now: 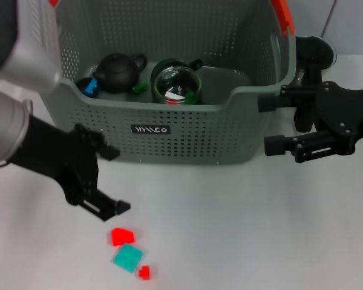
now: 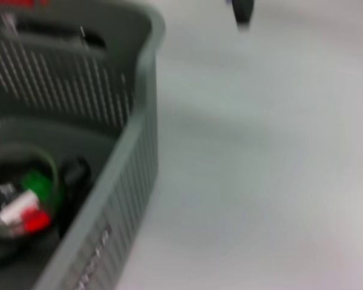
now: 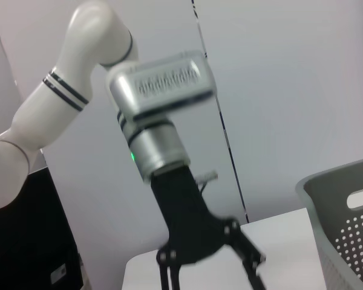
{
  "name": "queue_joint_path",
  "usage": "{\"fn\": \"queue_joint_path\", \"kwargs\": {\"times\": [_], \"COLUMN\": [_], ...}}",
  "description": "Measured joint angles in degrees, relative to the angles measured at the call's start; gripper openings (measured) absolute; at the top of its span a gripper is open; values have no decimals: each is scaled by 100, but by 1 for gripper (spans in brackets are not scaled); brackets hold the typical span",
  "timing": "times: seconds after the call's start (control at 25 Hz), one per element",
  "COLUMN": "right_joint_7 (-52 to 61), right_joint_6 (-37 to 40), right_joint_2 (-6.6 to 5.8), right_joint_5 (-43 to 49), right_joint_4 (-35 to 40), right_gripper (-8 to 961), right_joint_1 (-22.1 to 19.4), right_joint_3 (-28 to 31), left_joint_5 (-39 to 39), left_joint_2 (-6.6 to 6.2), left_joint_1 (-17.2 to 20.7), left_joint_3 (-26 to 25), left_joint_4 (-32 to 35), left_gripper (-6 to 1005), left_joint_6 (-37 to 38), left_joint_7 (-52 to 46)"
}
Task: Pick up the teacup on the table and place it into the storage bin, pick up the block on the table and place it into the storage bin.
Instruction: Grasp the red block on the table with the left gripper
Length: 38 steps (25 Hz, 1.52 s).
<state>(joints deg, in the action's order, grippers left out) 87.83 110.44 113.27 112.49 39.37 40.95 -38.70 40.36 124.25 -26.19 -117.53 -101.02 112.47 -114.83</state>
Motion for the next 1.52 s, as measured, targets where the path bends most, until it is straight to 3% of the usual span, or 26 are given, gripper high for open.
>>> {"fn": "queue_joint_path", "kwargs": {"times": [0.32, 0.76, 1.52], "right_joint_7": [10, 56, 7], "right_joint_6": [-127, -283, -317], "right_joint_2": [83, 135, 161], "right_joint_5": [1, 1, -9], "right_joint_4": [1, -59, -61], "right_gripper": [940, 940, 941], "right_joint_1": [2, 34, -2], "right_joint_3": [12, 12, 21], "left_joint_5": [-536, -1423, -1533], "left_joint_2": [-11, 5, 20], "left_joint_1": [39, 6, 141], "left_joint_3": [454, 1619, 2249], "left_joint_4": [843, 1423, 1864], "left_gripper": [962, 962, 961], "left_joint_6": [-537, -1416, -2033], "left_joint_7": [536, 584, 411]}}
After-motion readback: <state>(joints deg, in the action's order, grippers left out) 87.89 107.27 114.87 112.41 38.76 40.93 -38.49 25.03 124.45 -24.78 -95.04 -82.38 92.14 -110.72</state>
